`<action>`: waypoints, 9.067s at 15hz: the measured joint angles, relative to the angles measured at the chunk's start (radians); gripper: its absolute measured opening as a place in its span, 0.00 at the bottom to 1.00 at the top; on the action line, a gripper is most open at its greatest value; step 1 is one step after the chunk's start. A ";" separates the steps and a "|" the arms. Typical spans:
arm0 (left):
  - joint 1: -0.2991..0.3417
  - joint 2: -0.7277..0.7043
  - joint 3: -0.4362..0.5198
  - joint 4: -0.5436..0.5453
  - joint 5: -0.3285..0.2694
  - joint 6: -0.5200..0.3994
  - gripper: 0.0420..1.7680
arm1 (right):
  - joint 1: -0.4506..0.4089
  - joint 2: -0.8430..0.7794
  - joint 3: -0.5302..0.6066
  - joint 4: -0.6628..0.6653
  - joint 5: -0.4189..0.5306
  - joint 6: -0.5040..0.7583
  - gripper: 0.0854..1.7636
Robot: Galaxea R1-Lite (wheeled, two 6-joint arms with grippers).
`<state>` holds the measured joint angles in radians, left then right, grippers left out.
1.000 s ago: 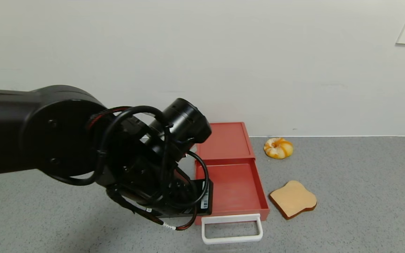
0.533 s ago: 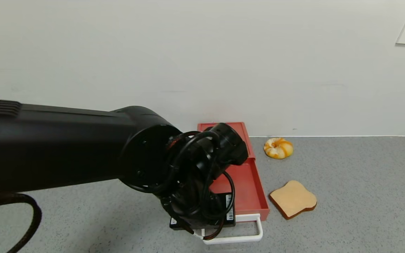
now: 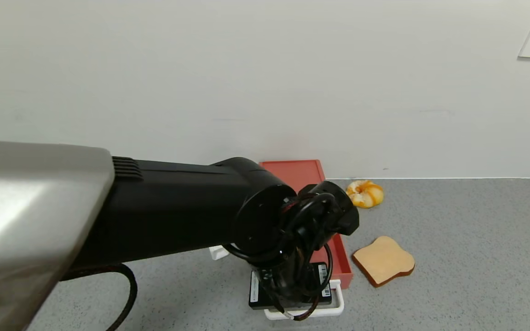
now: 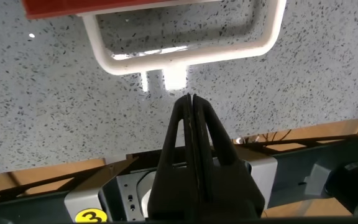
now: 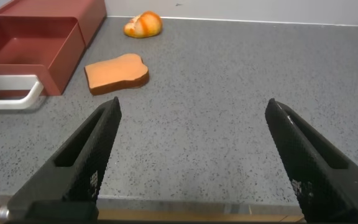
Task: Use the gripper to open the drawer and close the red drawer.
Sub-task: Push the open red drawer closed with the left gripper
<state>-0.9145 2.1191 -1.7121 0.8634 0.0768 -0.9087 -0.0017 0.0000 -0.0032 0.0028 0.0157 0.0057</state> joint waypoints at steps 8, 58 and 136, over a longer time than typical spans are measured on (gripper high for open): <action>-0.019 0.068 -0.040 0.004 0.016 -0.010 0.04 | 0.000 0.000 0.000 0.000 0.000 0.000 0.97; 0.075 -0.052 0.452 -0.691 -0.155 1.359 0.04 | 0.000 0.000 0.000 0.000 0.000 0.000 0.97; 0.317 0.215 -0.124 -0.456 -0.006 1.577 0.04 | 0.000 0.000 0.000 0.000 0.000 0.000 0.97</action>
<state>-0.5970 2.3343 -1.8366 0.4074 0.0711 0.6685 -0.0017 0.0000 -0.0032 0.0028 0.0157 0.0057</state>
